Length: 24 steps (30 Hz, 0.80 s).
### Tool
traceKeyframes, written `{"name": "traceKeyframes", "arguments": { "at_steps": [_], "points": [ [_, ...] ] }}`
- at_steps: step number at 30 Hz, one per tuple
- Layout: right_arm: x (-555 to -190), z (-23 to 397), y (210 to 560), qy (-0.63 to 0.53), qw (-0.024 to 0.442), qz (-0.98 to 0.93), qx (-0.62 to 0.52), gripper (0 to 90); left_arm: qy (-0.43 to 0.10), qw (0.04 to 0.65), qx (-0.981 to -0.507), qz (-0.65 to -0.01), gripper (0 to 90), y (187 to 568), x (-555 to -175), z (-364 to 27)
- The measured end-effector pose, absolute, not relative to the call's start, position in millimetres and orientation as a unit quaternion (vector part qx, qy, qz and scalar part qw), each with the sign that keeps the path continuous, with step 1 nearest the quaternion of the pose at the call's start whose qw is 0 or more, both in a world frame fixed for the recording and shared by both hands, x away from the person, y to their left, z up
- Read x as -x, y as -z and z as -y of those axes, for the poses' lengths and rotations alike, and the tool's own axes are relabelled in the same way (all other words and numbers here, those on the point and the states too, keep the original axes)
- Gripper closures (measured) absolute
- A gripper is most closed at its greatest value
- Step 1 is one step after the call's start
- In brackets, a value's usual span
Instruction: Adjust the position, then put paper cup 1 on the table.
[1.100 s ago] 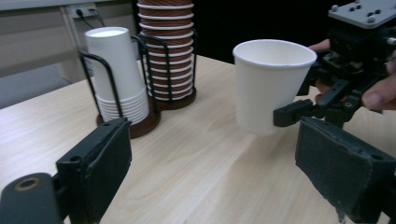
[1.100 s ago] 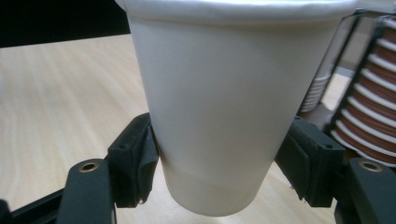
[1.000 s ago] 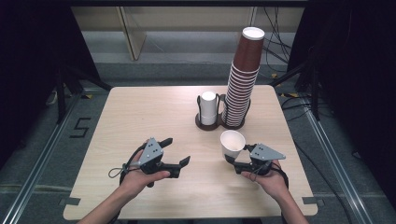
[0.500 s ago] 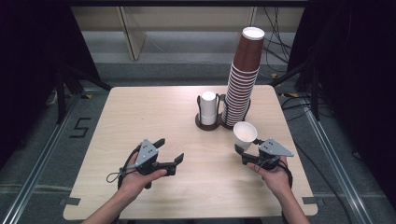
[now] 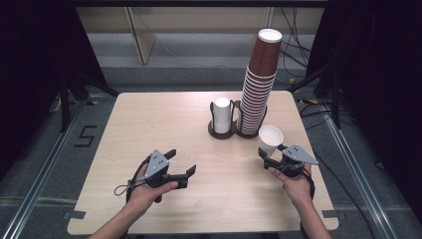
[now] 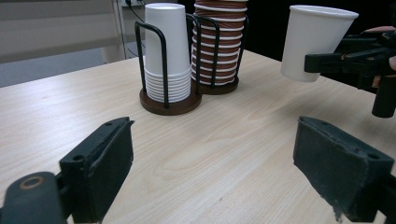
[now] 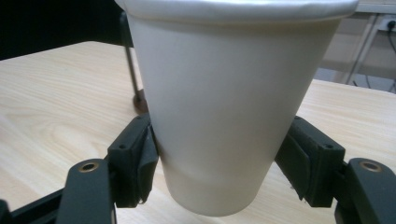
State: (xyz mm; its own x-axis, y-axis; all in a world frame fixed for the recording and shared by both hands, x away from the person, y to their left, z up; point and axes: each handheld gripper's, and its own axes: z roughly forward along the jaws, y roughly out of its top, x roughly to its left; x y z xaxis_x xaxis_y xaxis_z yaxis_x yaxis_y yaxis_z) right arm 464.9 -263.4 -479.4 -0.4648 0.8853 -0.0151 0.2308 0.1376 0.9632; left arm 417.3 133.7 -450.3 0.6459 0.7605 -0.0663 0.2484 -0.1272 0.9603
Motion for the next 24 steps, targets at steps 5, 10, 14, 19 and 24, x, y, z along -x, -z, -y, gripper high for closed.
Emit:
{"name": "traceKeyframes", "arguments": {
  "at_steps": [5, 10, 14, 19, 24],
  "points": [
    [-468, 271, 481, -0.51, 0.321, -0.675, -0.426, 33.1, -0.222, 0.559, -0.715, -0.356, 12.0, 452, -419, -131],
    [-473, 281, 486, -0.492, 0.33, -0.668, -0.45, 33.1, -0.221, 0.555, -0.717, -0.359, 12.3, 453, -422, -129],
    [-473, 285, 489, -0.48, 0.326, -0.662, -0.474, 33.2, -0.221, 0.558, -0.716, -0.356, 12.4, 452, -420, -129],
    [-479, 289, 491, -0.474, 0.323, -0.667, -0.476, 33.1, -0.216, 0.554, -0.721, -0.356, 12.4, 456, -420, -128],
    [-486, 290, 490, -0.459, 0.322, -0.667, -0.49, 33.1, -0.217, 0.555, -0.722, -0.354, 12.5, 455, -420, -127]
  ]
}}
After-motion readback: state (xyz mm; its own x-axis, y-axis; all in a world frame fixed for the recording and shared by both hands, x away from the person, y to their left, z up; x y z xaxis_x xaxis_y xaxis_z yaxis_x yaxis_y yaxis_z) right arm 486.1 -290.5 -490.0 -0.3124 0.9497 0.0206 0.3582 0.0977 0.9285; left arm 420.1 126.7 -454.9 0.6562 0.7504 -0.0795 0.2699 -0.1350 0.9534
